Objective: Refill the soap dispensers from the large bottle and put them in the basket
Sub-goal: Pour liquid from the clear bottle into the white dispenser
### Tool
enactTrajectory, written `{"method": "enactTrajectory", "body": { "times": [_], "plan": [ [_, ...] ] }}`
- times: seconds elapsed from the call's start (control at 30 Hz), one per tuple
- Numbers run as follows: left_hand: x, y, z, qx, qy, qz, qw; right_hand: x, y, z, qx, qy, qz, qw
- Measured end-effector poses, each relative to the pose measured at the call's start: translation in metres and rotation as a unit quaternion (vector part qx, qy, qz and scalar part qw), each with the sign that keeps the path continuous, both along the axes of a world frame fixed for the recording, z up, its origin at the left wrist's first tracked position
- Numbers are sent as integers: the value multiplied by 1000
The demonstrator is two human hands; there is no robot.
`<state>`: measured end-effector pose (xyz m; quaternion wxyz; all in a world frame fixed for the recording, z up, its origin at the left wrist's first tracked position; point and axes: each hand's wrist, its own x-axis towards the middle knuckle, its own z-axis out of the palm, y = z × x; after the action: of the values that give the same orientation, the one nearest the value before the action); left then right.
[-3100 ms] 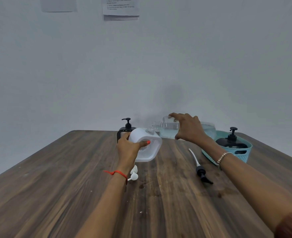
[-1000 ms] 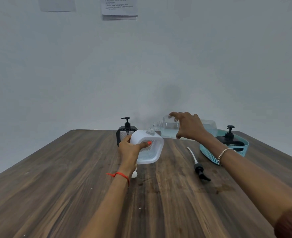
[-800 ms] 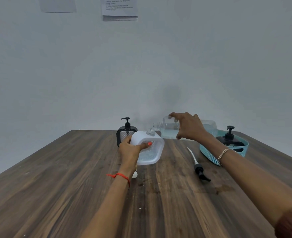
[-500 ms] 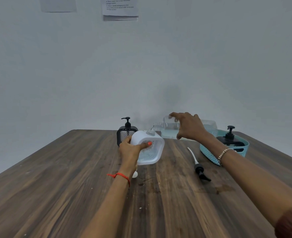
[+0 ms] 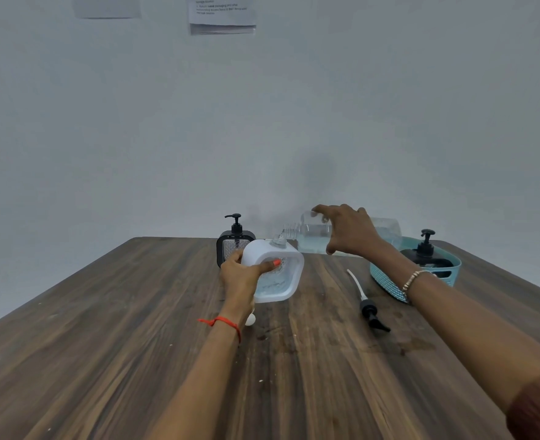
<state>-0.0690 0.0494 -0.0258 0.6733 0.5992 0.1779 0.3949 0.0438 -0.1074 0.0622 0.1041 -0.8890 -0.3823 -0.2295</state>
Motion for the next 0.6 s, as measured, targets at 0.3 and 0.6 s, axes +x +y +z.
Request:
{"method": "enactTrajectory", "body": {
  "times": [0.3,0.6],
  "plan": [
    [-2,0,0,-7,-5,-9,1000,1,1,-2,5,5,4,1000],
    [0,-1,-2,-13,5,-6,1000,2,0,-3,2,-1,3,1000]
  ]
}}
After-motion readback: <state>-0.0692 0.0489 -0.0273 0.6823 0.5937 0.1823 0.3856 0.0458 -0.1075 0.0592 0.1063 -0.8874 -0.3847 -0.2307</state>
